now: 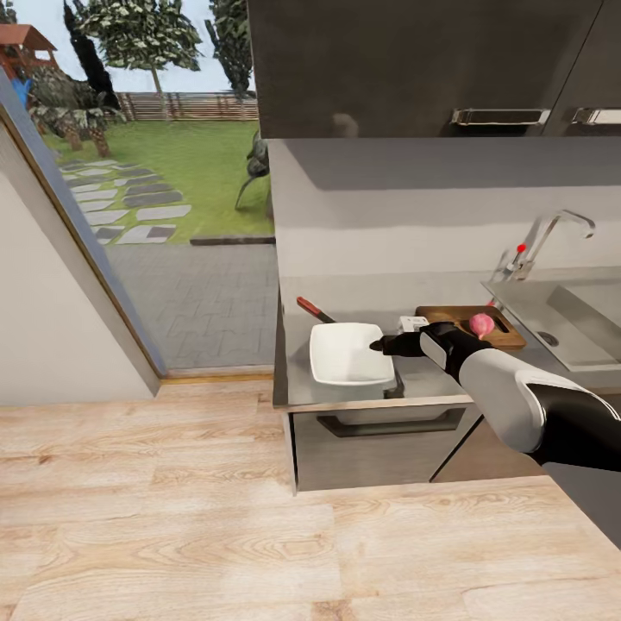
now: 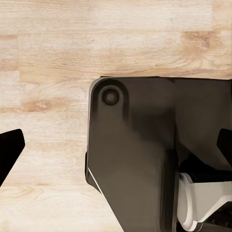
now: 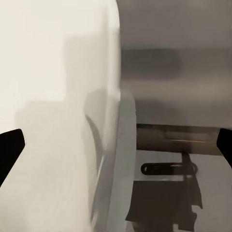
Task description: In the kitchen, take the Vidalia onion out of the sink, dice it on the chopping board with the paring knife, put the diced onion into the bowl on the countertop, then place both the paring knife and the chopping board into the sink.
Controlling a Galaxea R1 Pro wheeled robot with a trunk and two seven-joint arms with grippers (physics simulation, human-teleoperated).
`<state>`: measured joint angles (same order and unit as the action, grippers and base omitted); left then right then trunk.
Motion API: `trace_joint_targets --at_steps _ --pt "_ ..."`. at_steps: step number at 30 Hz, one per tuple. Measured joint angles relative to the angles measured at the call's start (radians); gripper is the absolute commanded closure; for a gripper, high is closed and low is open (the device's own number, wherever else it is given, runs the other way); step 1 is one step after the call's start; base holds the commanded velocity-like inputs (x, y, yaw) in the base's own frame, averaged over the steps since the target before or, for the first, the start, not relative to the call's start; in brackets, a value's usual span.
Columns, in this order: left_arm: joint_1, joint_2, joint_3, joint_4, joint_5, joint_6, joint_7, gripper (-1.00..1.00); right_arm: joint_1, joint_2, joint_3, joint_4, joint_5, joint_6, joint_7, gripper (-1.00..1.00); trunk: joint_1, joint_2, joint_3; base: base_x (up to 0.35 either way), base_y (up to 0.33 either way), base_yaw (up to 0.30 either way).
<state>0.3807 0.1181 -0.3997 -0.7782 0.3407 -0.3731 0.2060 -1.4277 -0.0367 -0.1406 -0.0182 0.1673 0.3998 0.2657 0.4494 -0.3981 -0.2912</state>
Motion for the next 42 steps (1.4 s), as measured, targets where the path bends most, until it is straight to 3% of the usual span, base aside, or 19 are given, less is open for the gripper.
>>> trace_joint_targets --at_steps 23,42 --pt "0.000 -0.001 0.001 0.006 -0.001 0.000 0.000 -1.00 0.000 -0.008 -0.003 -0.035 0.001 -0.004 0.006 -1.00 0.000 0.000 0.000 0.000 0.000 0.000" --pt "-0.001 -0.002 0.002 0.012 0.000 0.000 0.000 -1.00 0.000 0.001 0.000 -0.163 -0.002 -0.002 0.006 -1.00 0.000 0.000 0.000 0.000 0.027 0.000"
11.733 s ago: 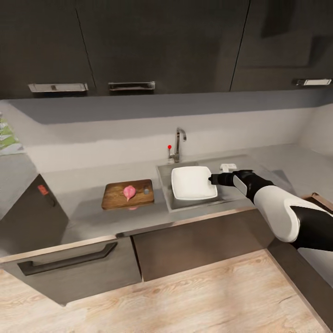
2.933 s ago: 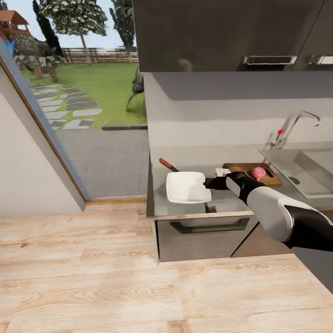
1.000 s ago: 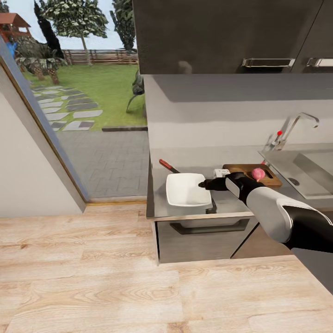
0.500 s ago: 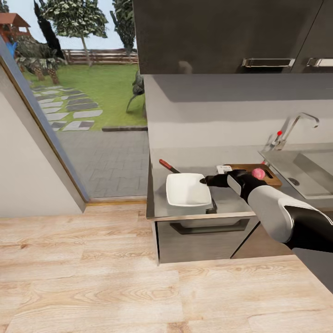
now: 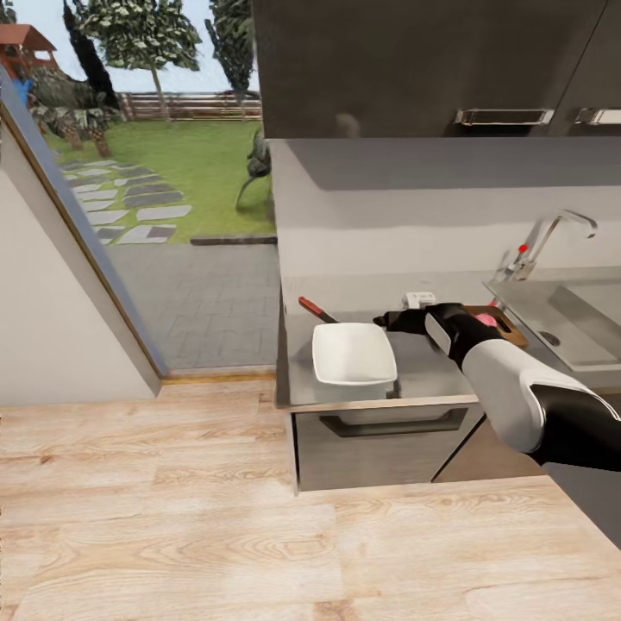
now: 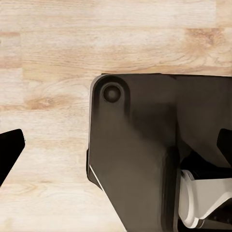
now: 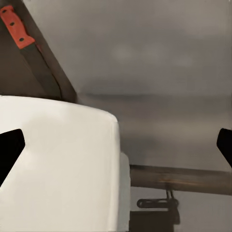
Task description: In the kitchen, take the Vidalia onion out of the sink, dice it on the chopping board with the paring knife, put the diced onion into the bowl on the countertop, then place both the paring knife and the chopping board into the sink.
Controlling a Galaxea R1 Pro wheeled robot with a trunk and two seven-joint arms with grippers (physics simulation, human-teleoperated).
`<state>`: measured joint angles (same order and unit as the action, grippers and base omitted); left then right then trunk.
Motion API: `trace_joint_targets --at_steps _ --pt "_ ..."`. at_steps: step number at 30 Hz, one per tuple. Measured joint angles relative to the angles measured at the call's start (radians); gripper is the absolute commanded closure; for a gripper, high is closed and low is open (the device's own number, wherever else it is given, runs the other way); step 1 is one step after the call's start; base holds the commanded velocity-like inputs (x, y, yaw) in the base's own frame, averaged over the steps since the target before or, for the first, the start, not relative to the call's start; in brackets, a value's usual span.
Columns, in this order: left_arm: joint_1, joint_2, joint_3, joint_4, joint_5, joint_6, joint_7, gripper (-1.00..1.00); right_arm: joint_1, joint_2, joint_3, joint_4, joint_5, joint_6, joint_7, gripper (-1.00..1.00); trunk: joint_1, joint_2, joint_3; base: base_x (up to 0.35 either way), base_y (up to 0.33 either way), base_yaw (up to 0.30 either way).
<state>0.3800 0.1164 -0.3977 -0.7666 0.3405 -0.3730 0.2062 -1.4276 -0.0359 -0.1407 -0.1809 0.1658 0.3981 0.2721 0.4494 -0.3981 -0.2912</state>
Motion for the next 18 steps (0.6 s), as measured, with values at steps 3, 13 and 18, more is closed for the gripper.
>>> trace_joint_targets --at_steps 3,13,18 --pt "0.000 0.000 0.000 0.001 0.000 0.000 0.000 -1.00 0.000 -0.002 -0.001 -0.011 0.000 0.000 0.001 -1.00 0.000 0.000 0.000 0.000 0.230 0.000" --pt "0.000 -0.003 0.000 0.001 0.000 0.000 0.000 -1.00 0.000 -0.009 -0.002 -0.023 0.001 0.002 0.000 -1.00 0.000 0.000 0.000 0.000 0.278 0.000" --pt "-0.001 -0.002 0.000 0.001 0.000 0.000 -0.001 -1.00 0.000 -0.010 -0.003 -0.023 0.003 0.002 0.000 -1.00 0.000 0.000 0.000 0.000 0.287 0.000"
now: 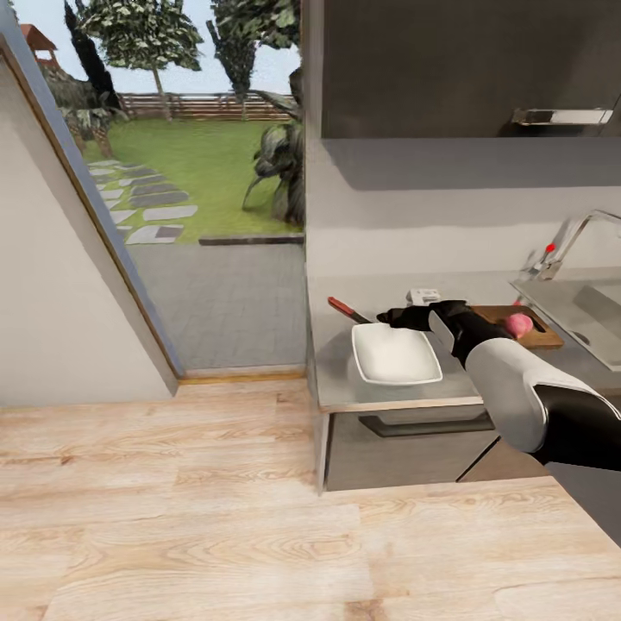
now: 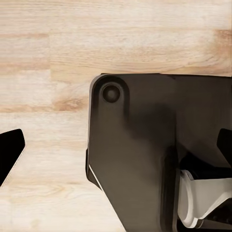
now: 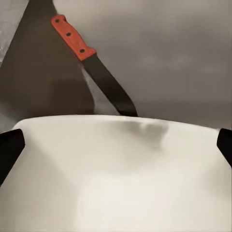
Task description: In the kitchen, take the Vidalia onion out of the sink, dice it on the chopping board with the paring knife, put the diced onion into the bowl on the countertop, then place both the paring knife and the chopping board into the sink.
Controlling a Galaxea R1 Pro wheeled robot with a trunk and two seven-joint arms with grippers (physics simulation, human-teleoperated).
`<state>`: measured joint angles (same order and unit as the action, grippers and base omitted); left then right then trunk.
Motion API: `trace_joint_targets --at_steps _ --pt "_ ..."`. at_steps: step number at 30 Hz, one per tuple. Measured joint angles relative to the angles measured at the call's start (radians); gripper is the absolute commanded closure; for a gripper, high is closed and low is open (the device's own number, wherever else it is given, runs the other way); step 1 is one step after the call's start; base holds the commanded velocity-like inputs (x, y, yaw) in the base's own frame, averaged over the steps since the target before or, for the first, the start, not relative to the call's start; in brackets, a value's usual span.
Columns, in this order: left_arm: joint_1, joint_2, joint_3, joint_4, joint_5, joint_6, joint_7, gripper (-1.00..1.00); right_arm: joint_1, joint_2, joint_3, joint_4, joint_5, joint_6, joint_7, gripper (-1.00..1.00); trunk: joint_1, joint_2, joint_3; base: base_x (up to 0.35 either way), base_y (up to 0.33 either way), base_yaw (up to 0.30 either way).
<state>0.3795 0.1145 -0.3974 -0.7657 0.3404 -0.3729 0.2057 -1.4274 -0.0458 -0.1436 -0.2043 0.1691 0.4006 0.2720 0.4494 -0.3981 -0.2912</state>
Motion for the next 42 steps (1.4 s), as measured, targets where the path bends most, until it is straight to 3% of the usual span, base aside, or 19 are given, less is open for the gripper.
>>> trace_joint_targets --at_steps 23,42 --pt "0.000 -0.001 0.000 0.000 -0.001 0.000 0.000 -1.00 0.000 -0.006 0.000 0.000 0.003 -0.001 -0.008 -1.00 0.000 0.000 0.000 0.081 0.289 -0.087" --pt "0.000 -0.001 0.000 0.009 0.000 0.000 0.000 -1.00 0.000 -0.008 0.001 0.000 0.003 -0.001 -0.008 -1.00 -0.001 0.000 0.000 0.254 0.221 -0.154"
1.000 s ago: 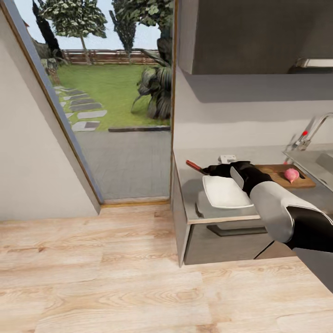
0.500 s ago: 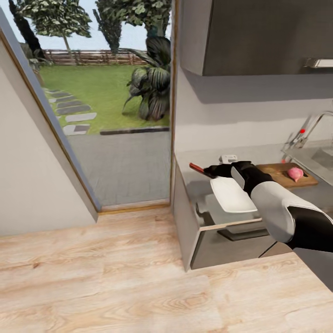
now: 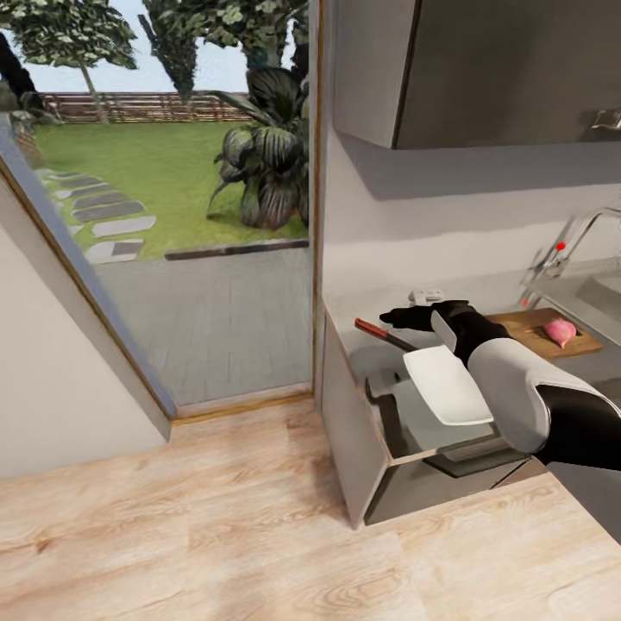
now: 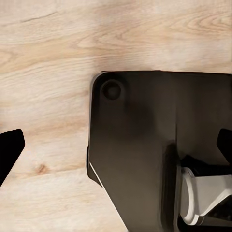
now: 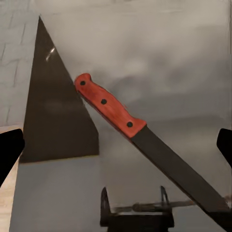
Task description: In the kitchen, take the Vidalia onion out of the sink, dice it on the chopping board with the paring knife, put the diced onion into the bowl on the countertop, then place both the paring knife and the chopping board into the sink.
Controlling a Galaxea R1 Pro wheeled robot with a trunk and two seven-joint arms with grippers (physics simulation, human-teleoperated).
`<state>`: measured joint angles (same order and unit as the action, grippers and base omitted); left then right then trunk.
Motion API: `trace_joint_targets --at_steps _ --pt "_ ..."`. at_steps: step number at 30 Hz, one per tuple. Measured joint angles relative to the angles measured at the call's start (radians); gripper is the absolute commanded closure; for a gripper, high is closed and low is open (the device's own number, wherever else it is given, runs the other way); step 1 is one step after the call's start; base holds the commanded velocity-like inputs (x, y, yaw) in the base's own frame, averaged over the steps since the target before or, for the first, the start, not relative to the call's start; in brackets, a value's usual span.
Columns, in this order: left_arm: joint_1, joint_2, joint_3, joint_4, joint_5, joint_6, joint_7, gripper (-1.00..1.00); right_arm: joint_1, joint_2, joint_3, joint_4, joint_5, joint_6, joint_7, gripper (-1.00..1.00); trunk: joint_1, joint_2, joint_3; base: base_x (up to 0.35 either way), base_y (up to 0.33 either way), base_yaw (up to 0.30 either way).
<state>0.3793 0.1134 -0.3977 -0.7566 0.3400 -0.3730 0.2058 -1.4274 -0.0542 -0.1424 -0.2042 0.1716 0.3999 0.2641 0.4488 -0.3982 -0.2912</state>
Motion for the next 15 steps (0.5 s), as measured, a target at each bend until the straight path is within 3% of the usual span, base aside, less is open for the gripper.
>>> trace_joint_targets --at_steps 8,15 --pt "0.000 0.000 0.000 0.006 0.000 0.000 0.000 -1.00 0.000 0.000 0.001 0.000 0.000 0.000 0.000 -1.00 0.000 0.000 0.000 0.297 0.017 -0.069" --pt "0.000 0.000 0.000 0.011 0.000 0.000 0.000 -1.00 0.000 0.002 0.003 0.003 -0.001 0.000 0.000 -1.00 0.000 0.000 0.000 0.119 0.001 -0.005"
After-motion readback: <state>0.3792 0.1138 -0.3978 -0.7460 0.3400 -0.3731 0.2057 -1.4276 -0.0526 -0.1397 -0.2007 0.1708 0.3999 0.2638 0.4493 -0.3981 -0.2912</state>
